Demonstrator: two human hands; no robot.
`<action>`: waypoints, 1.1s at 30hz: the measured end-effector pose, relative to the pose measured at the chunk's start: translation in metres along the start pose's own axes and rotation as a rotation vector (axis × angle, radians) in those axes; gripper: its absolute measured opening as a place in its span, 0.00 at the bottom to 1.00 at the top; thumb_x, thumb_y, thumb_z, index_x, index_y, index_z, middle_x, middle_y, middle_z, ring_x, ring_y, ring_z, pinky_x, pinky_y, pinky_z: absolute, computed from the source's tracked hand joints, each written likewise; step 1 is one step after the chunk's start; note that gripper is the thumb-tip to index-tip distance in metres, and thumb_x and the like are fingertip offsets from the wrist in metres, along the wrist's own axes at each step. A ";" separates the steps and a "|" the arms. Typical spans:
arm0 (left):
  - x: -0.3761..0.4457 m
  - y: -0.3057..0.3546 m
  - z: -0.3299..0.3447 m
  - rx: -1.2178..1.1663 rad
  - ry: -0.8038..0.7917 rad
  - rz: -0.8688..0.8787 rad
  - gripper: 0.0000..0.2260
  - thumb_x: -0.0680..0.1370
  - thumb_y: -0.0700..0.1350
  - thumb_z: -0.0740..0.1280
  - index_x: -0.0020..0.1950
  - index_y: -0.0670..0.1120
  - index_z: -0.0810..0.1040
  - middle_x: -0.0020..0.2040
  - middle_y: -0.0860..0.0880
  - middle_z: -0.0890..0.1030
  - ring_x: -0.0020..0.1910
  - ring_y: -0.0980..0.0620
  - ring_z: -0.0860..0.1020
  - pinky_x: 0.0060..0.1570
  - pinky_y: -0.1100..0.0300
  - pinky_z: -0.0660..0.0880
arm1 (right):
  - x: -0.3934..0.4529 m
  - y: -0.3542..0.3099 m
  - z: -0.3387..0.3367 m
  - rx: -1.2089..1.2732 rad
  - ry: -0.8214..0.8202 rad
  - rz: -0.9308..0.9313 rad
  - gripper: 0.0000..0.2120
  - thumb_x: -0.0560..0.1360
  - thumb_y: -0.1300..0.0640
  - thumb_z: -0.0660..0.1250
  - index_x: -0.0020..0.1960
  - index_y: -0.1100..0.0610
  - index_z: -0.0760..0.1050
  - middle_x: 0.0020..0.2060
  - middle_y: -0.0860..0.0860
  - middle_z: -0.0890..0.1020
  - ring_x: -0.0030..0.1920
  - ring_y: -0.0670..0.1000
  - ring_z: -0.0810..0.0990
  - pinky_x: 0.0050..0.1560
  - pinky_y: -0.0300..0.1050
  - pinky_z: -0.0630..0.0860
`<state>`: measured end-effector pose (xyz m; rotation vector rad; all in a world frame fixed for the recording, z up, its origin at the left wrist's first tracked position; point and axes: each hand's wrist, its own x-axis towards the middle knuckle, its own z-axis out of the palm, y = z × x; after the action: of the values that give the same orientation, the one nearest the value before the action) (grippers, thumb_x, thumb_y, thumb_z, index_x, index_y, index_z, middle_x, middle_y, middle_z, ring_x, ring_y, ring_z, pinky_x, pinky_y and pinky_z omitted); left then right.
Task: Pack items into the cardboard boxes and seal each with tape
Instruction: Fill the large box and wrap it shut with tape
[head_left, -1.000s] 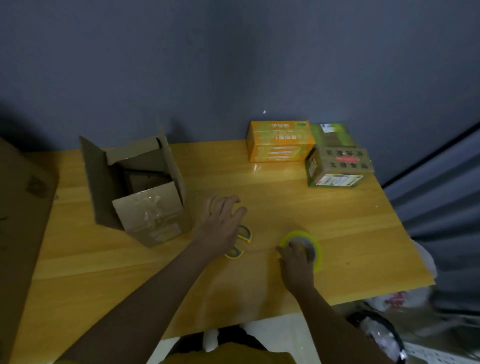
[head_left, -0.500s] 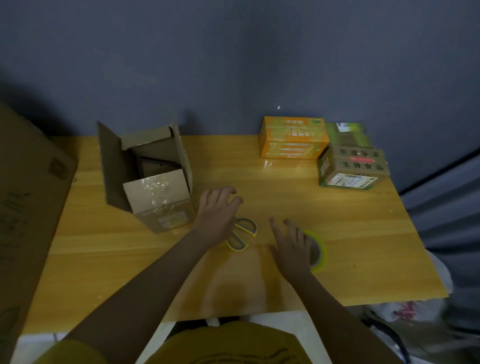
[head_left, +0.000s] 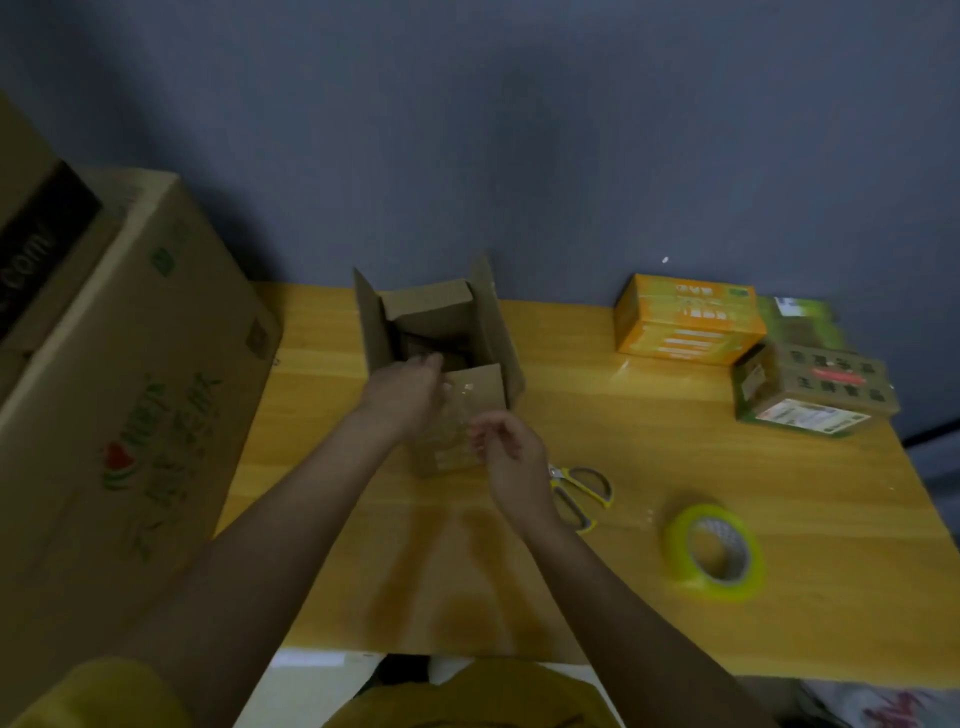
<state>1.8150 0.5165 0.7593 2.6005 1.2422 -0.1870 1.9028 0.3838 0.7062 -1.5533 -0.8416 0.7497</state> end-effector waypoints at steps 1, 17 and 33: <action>0.006 -0.006 -0.007 -0.034 -0.103 0.012 0.14 0.83 0.46 0.56 0.66 0.43 0.72 0.58 0.43 0.77 0.53 0.43 0.76 0.45 0.52 0.72 | 0.008 -0.005 0.010 0.033 0.021 0.014 0.17 0.79 0.68 0.57 0.42 0.50 0.76 0.38 0.49 0.79 0.40 0.46 0.78 0.43 0.40 0.75; 0.024 -0.044 0.018 -0.521 -0.155 0.017 0.11 0.82 0.41 0.59 0.59 0.43 0.79 0.59 0.44 0.80 0.57 0.45 0.77 0.58 0.52 0.73 | 0.004 0.047 0.063 0.252 0.355 0.394 0.17 0.75 0.72 0.56 0.36 0.59 0.78 0.33 0.51 0.81 0.37 0.49 0.78 0.42 0.43 0.75; -0.005 -0.004 0.032 0.159 0.134 0.235 0.29 0.82 0.53 0.55 0.78 0.42 0.51 0.76 0.42 0.57 0.75 0.44 0.54 0.74 0.51 0.48 | 0.049 0.002 -0.001 -0.241 0.175 0.114 0.10 0.81 0.59 0.62 0.55 0.64 0.78 0.42 0.56 0.83 0.42 0.54 0.81 0.40 0.45 0.75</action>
<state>1.8086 0.5065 0.7285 2.9123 0.9857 -0.0707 1.9305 0.4243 0.7041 -1.8657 -0.7381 0.5991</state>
